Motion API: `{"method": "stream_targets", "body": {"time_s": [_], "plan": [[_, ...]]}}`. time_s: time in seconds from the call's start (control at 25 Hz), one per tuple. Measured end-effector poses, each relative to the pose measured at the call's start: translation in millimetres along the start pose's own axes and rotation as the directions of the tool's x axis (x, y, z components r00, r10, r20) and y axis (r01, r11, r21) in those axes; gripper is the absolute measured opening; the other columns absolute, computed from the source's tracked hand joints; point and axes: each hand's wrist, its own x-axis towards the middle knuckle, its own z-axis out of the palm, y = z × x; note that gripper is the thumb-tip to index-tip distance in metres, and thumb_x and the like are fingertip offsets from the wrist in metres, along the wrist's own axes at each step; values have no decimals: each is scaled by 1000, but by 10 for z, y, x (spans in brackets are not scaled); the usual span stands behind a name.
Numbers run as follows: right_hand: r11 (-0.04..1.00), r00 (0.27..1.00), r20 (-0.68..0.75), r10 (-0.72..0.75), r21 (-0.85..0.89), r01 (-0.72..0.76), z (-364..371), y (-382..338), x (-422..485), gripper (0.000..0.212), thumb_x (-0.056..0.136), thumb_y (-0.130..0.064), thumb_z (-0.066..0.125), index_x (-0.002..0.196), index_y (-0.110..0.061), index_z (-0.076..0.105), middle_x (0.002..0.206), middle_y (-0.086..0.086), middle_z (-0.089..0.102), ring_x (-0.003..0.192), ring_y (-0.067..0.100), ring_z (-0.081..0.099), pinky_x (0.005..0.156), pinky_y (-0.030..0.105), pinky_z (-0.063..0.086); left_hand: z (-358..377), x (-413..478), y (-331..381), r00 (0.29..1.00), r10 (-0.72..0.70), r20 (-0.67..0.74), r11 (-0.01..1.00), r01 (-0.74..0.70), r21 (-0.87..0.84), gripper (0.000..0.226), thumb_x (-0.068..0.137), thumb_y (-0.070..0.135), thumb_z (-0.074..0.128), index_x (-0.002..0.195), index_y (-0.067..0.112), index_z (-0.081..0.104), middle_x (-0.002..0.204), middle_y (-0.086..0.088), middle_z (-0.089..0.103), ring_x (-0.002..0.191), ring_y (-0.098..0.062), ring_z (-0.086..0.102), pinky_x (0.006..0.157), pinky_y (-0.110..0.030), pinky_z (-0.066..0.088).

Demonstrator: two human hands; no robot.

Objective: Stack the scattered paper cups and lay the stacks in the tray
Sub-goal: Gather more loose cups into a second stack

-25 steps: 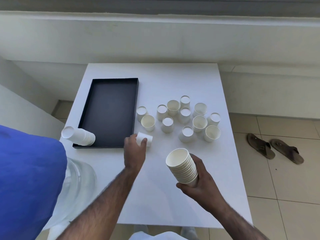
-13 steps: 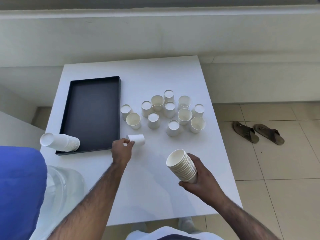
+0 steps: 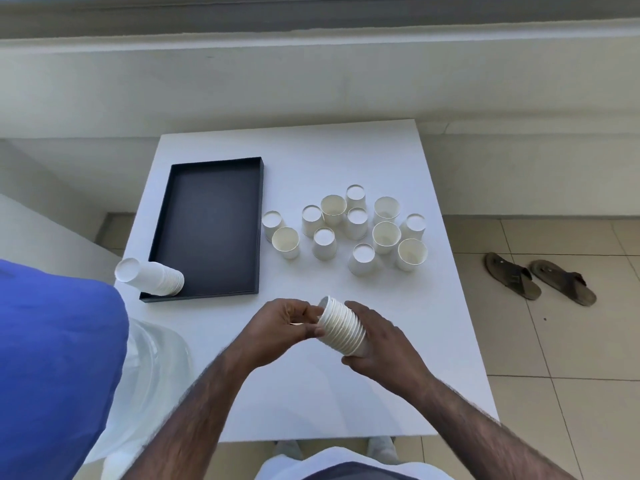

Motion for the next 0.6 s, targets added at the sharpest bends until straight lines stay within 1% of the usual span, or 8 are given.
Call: {"method": "stream_targets", "body": {"time_s": [0.08, 0.12, 0.16, 0.24, 0.32, 0.44, 0.52, 0.6], "plan": [[994, 1000, -14, 16, 110, -15, -20, -39, 50, 89, 67, -34, 79, 144, -45, 37, 133, -24, 57, 116, 8, 58, 93, 38, 53, 38, 57, 59, 997, 57, -53, 997, -60, -54, 32, 89, 49, 68, 94, 21, 82, 103, -2, 79, 93, -17, 71, 90, -43, 57], [986, 999, -22, 31, 162, -27, -38, -46, 63, 89, 67, -33, 80, 144, -46, 38, 133, -25, 58, 115, 6, 58, 92, 38, 54, 33, 144, 28, 985, 69, -159, 991, -86, -100, 46, 88, 59, 61, 98, 18, 81, 100, -5, 79, 91, -18, 72, 86, -43, 58], [979, 998, -36, 48, 198, -40, -58, -47, 66, 90, 67, -34, 80, 144, -46, 38, 132, -25, 58, 114, 5, 59, 91, 38, 55, 2, 260, -10, 949, 83, -304, 993, -103, -52, 52, 89, 62, 57, 99, 16, 79, 97, -4, 77, 88, -19, 71, 82, -43, 58], [970, 994, -66, 82, 236, -65, -90, -38, 62, 90, 67, -36, 82, 145, -46, 37, 130, -25, 58, 113, 5, 59, 90, 38, 56, -125, 583, -155, 822, 211, -529, 957, -63, 284, 40, 95, 54, 61, 105, 17, 73, 97, 1, 70, 85, -17, 67, 77, -40, 57], [962, 991, -76, 106, 260, -83, -113, -17, 26, 92, 67, -36, 84, 145, -48, 35, 130, -26, 58, 113, 4, 59, 90, 38, 56, -276, 926, -311, 795, 285, -535, 811, 98, 577, 33, 97, 40, 66, 122, 19, 68, 106, -1, 66, 92, -21, 66, 78, -40, 57], [959, 989, -80, 126, 265, -100, -159, 49, -83, 93, 68, -37, 84, 145, -49, 34, 133, -26, 57, 116, 4, 58, 92, 38, 55, -420, 1406, -496, 884, 204, -421, 590, 232, 774, 41, 98, 33, 66, 136, 19, 58, 118, -8, 67, 105, -32, 66, 81, -45, 57], [959, 985, -92, 147, 257, -119, -196, 97, -175, 94, 67, -40, 83, 146, -49, 33, 135, -26, 55, 119, 5, 57, 95, 37, 54, -466, 1650, -576, 894, 170, -414, 541, 266, 798, 36, 99, 32, 64, 131, 18, 61, 117, -9, 69, 103, -34, 67, 81, -44, 57], [957, 979, -117, 170, 255, -136, -235, 160, -257, 93, 67, -40, 83, 147, -49, 35, 136, -27, 54, 121, 4, 57, 96, 37, 54, -490, 1829, -630, 878, 150, -454, 561, 302, 771, 25, 100, 29, 60, 120, 15, 67, 114, -9, 70, 100, -34, 66, 78, -41, 55]]}}
